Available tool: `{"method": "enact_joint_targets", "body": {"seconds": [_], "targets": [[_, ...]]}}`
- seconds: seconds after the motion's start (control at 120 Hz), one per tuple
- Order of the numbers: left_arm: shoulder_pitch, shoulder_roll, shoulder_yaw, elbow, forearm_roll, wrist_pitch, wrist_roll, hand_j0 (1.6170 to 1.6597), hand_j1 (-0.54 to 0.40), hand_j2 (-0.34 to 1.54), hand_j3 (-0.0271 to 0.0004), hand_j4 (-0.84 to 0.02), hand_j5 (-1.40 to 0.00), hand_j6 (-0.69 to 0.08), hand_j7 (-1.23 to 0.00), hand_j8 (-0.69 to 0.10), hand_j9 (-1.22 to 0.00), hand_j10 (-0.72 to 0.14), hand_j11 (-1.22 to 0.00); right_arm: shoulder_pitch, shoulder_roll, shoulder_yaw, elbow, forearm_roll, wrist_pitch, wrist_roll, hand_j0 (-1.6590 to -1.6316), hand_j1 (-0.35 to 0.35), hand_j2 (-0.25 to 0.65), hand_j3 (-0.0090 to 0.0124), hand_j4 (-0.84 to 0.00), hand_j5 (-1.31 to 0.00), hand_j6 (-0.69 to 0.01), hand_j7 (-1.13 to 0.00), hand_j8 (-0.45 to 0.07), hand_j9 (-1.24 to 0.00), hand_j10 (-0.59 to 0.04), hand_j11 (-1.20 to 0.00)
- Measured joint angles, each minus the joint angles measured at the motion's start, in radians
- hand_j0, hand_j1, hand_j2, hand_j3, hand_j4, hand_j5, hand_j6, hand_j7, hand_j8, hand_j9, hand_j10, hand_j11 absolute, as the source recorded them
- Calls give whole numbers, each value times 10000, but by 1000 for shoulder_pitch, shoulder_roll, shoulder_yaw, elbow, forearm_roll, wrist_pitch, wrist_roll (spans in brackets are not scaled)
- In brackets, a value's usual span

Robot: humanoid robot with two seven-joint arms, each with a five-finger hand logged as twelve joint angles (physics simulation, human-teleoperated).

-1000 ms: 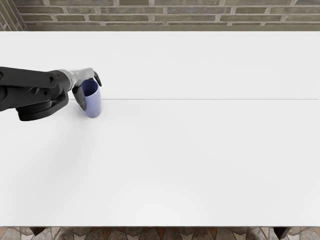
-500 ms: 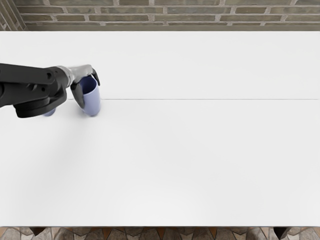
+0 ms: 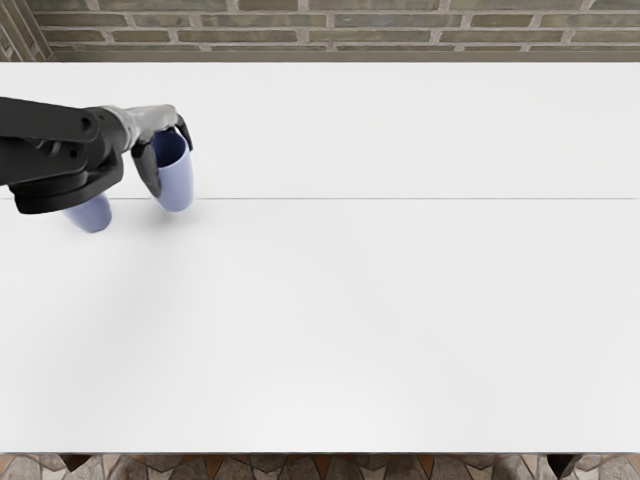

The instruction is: Pick up cup and place in cup with left hand

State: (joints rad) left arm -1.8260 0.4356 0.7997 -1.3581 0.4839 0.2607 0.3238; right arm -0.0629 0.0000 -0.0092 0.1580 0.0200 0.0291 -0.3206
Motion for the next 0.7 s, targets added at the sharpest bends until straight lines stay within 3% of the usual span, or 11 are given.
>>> {"method": "enact_joint_targets", "body": {"seconds": [0.7], "targets": [[-179, 85, 86, -131, -53, -2, 0, 16549, -853, 696, 0, -4723, -6055, -3211, -6149, -3203, -6233, -4603, -6235, 0, 0, 0, 0, 0, 0, 0, -16581, -3491, 0, 0, -3, 0, -4, 0, -3, 0, -2, 0]]}}
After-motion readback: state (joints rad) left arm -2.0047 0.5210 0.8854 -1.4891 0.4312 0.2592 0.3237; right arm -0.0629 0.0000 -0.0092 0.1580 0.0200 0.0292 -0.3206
